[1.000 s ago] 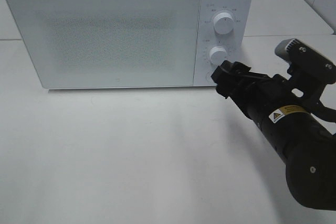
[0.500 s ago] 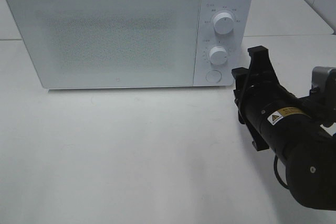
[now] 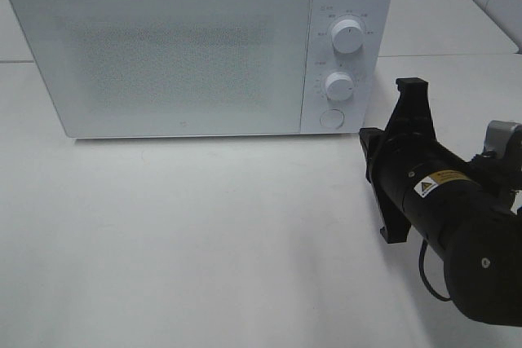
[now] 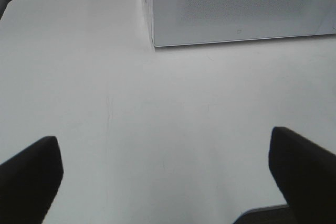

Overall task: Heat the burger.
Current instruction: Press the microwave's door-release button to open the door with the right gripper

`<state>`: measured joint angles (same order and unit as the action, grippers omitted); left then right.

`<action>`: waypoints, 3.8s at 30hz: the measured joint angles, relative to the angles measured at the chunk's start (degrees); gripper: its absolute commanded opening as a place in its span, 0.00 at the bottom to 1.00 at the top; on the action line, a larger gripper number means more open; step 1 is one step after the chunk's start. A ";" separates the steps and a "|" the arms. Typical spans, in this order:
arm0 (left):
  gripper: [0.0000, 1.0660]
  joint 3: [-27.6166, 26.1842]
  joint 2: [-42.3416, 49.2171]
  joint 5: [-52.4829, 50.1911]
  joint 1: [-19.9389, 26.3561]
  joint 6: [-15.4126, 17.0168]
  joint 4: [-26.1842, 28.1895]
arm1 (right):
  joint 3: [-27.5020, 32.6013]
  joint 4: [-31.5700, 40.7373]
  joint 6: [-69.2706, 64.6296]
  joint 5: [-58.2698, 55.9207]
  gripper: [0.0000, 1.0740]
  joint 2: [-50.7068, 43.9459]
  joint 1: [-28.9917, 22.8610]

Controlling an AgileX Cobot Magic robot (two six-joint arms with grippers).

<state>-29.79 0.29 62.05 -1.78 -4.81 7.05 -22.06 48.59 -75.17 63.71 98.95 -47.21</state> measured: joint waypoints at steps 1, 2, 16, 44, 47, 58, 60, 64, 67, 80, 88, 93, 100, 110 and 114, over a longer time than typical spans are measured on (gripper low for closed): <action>0.94 0.00 0.00 0.00 0.00 0.00 0.00 | 0.00 0.00 0.00 0.00 0.00 0.00 0.00; 0.94 0.00 0.00 0.00 0.00 0.00 0.00 | -0.06 0.74 0.00 0.00 0.00 0.74 0.00; 0.94 0.00 0.00 0.00 0.00 0.00 0.00 | -6.88 1.89 -2.46 0.06 0.00 10.14 3.21; 0.94 0.00 0.00 0.00 0.00 0.00 0.00 | -23.38 -6.30 -0.57 -10.43 0.00 20.63 12.09; 0.94 0.00 0.00 0.00 0.00 0.00 0.00 | -24.35 -6.47 0.63 -10.54 0.00 21.14 12.95; 0.94 0.00 0.00 0.00 0.00 0.00 0.00 | -27.67 -6.47 2.52 -11.57 0.00 23.55 14.32; 0.94 0.00 0.00 0.00 0.00 0.00 0.00 | -28.25 -6.36 2.52 -11.75 0.00 23.89 14.55; 0.94 0.00 0.00 0.00 0.00 0.00 0.00 | -29.11 -4.53 2.98 -12.38 0.00 24.47 14.61; 0.94 0.00 0.00 0.00 0.00 0.00 0.00 | -29.28 -3.90 3.04 -12.66 0.00 24.47 14.61; 0.94 0.00 0.00 0.00 0.00 0.00 0.00 | -31.28 -1.09 3.44 -8.77 0.00 26.01 13.75; 0.94 0.00 0.00 0.00 0.00 0.00 0.00 | -33.35 2.23 3.55 -6.70 0.00 27.85 12.89; 0.94 0.00 0.00 0.00 0.00 0.00 0.00 | -33.52 2.58 3.61 -6.70 0.00 27.90 12.83; 0.94 0.00 0.00 0.00 0.00 0.00 0.00 | -33.40 2.52 3.90 -6.93 0.00 27.90 12.83; 0.94 0.00 0.00 0.00 0.00 0.00 0.00 | -31.34 -0.06 8.14 -11.17 0.00 24.64 14.04; 0.94 0.00 0.00 0.00 0.00 0.00 0.00 | -28.99 -0.80 10.77 -14.27 0.00 21.31 14.27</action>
<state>-29.79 0.29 62.05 -1.78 -4.81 7.05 -51.05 47.78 -64.40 49.45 120.26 -32.95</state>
